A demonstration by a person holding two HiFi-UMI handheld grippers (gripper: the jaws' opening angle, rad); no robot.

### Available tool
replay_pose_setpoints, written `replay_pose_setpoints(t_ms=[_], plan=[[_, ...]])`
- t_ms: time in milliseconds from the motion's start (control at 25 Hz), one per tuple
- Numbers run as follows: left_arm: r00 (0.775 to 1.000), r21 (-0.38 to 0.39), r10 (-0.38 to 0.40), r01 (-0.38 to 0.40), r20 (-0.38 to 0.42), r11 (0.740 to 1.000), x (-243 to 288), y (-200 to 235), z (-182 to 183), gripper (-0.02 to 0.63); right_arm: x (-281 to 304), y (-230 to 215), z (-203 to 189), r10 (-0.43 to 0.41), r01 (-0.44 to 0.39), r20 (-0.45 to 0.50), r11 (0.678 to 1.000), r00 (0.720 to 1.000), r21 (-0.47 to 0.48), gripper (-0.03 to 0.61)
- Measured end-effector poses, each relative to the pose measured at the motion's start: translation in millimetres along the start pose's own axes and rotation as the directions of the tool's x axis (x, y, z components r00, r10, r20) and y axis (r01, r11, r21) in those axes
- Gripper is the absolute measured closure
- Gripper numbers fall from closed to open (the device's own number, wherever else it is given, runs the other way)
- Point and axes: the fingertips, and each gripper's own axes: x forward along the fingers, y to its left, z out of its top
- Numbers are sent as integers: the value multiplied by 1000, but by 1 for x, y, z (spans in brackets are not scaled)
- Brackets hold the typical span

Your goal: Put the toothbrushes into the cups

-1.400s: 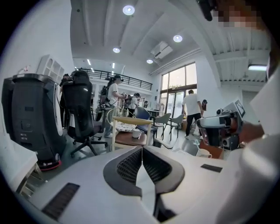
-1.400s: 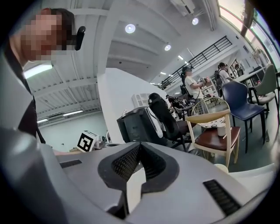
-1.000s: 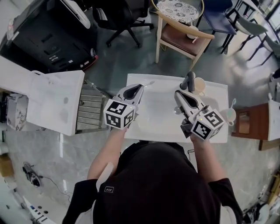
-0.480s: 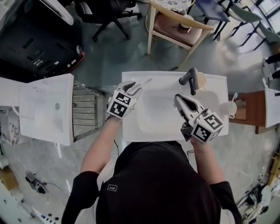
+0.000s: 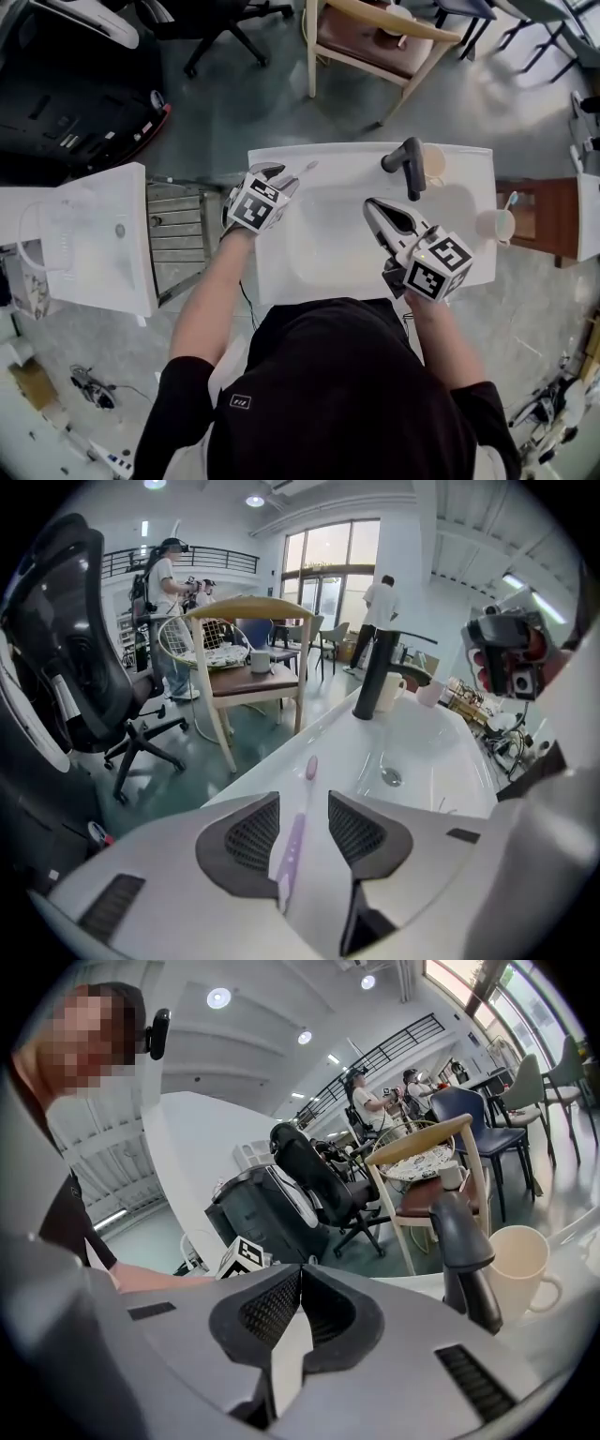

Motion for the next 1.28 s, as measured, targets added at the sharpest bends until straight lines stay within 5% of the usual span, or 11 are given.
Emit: replay_pose_setpoints(t_ms=[280,520,760,840,960,1280], plan=[[990,87,-18,30,-141,996,27,0,-14,449,6,-6,2,23,-23,-15,1000,1000,5,551],[983,99,-21,40,-183,994,36,1,-22,462,0,-14,2,24,-23,-12,1000,1000,17,551],[984,76,-2,16,-176,997,37,1,-23,472,-5,-14,-1,19,-19,-13,999,1000,32,551],[985,78,14,0,-173,997,38,0,-23,546,-7,-11,-1,23,-23,-14,999,1000,39,551],[985,74,35,-23,-169,997,38,-3,-25,568,-9,-7,-1,30,-29,-7,999,1000,38,551],[998,-64,62,-63,-28,996,-6,-16,-22,568,-24,14,-2,9,-9,7,1000,1000,-10,551]])
